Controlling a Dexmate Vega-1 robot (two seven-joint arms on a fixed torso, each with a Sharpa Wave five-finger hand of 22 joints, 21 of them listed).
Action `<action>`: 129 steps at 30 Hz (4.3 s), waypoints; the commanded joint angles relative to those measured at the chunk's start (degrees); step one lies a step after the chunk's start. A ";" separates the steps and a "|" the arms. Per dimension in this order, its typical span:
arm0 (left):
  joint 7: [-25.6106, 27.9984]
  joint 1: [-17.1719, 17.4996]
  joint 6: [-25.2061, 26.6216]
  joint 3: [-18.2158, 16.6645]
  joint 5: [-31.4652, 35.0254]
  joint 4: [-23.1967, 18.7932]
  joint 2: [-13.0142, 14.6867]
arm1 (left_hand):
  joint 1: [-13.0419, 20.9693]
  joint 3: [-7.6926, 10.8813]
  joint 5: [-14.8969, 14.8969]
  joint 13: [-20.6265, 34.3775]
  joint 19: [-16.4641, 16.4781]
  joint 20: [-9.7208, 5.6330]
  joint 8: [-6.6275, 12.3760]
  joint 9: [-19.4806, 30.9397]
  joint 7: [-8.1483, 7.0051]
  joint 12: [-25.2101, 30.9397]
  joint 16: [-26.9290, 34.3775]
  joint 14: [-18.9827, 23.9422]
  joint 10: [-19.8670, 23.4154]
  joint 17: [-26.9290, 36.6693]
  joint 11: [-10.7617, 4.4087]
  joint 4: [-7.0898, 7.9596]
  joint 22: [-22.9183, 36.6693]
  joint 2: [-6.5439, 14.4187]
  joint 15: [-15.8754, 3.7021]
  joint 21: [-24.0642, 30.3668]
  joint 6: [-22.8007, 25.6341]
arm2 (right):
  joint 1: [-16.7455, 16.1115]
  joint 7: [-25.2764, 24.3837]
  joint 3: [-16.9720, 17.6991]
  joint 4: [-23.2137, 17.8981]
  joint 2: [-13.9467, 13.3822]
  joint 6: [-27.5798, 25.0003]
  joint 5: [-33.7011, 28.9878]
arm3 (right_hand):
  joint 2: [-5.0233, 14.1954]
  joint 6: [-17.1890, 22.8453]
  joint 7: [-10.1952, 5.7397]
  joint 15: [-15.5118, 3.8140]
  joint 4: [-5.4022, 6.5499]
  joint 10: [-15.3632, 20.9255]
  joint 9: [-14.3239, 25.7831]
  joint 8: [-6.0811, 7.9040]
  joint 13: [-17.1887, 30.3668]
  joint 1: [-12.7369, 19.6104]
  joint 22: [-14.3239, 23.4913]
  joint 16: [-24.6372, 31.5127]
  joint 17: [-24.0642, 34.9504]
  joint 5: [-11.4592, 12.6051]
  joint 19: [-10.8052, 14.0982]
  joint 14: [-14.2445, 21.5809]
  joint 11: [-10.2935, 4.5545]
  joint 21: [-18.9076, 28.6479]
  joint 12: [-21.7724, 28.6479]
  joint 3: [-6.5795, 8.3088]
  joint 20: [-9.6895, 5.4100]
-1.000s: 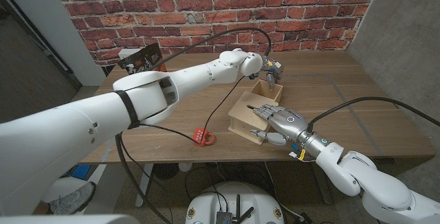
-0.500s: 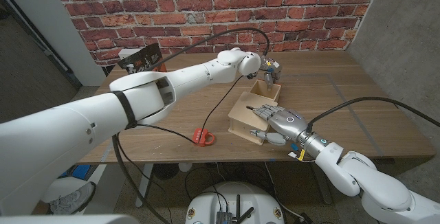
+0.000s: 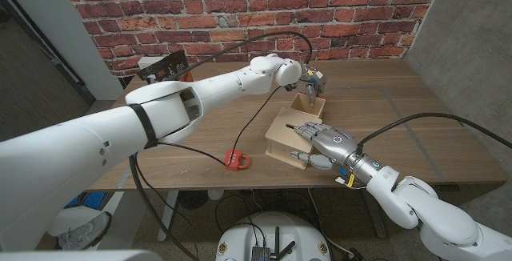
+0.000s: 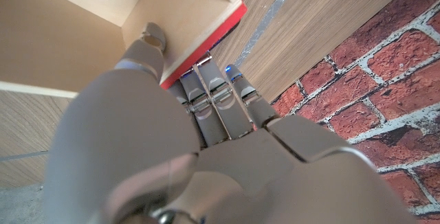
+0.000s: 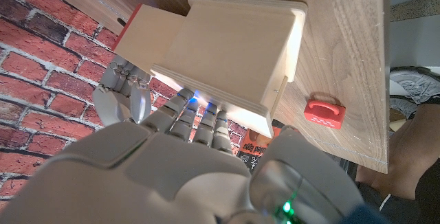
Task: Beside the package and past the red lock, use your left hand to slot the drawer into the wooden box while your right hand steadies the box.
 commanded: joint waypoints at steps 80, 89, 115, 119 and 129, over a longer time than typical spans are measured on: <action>6.24 0.12 -7.63 -1.51 0.97 2.55 2.01 | 3.81 -0.01 0.37 0.25 0.07 -8.82 0.74 1.29 -0.32 0.50 0.30 2.05 1.27 0.40 -1.39 0.30 0.01 4.02 -3.04 -0.23 1.03 | 2.93 1.50 -1.27 1.25 1.35 -1.23 0.38 | 0.23 0.69 -0.07 -0.16 0.09 0.56 0.19 0.34 0.21 -0.57 0.35 0.20 -0.02 -0.08 0.52 0.48 -0.01 0.53 0.47 0.40 -0.04; 6.84 0.83 -7.00 -1.31 2.70 -0.09 3.24 | 3.82 -0.01 0.38 0.25 0.06 -8.82 0.72 1.29 -0.33 0.52 0.29 2.01 1.31 0.39 -1.40 0.31 0.02 4.04 -3.04 -0.23 0.98 | 2.78 1.44 -1.23 1.08 1.21 -1.24 0.48 | 0.23 0.69 -0.07 -0.16 0.09 0.56 0.19 0.34 0.21 -0.57 0.35 0.20 -0.02 -0.08 0.52 0.48 -0.01 0.53 0.47 0.40 -0.04; 10.33 4.85 -3.04 -2.21 7.38 -7.44 5.63 | 3.83 -0.04 0.37 0.25 0.04 -8.82 0.77 1.28 -0.41 0.49 0.31 2.01 1.25 0.39 -1.41 0.32 0.02 4.05 -3.04 -0.22 1.09 | 2.52 0.88 -1.31 1.23 1.42 -1.49 0.94 | 0.23 0.69 -0.07 -0.16 0.09 0.56 0.19 0.34 0.21 -0.57 0.35 0.20 -0.02 -0.08 0.52 0.48 -0.01 0.53 0.47 0.40 -0.04; 10.10 5.15 -2.85 -2.32 7.81 -8.12 5.93 | 3.82 -0.04 0.37 0.25 0.05 -8.81 0.78 1.28 -0.40 0.51 0.32 2.02 1.29 0.40 -1.40 0.32 0.02 4.05 -3.04 -0.22 1.12 | 2.43 0.87 -1.28 1.13 1.46 -1.65 1.06 | 0.23 0.69 -0.07 -0.16 0.09 0.56 0.19 0.34 0.21 -0.57 0.35 0.20 -0.02 -0.08 0.52 0.48 -0.01 0.53 0.47 0.40 -0.04; 11.39 5.11 -3.76 -2.07 9.55 -7.69 6.24 | 3.81 -0.07 0.37 0.26 0.07 -8.81 0.79 1.27 -0.37 0.55 0.32 2.01 1.39 0.40 -1.40 0.33 0.02 4.04 -3.04 -0.20 1.14 | 2.47 0.43 -1.27 1.19 1.39 -1.55 1.09 | 0.23 0.69 -0.07 -0.16 0.09 0.56 0.19 0.34 0.21 -0.57 0.35 0.20 -0.02 -0.08 0.52 0.48 -0.01 0.53 0.47 0.40 -0.04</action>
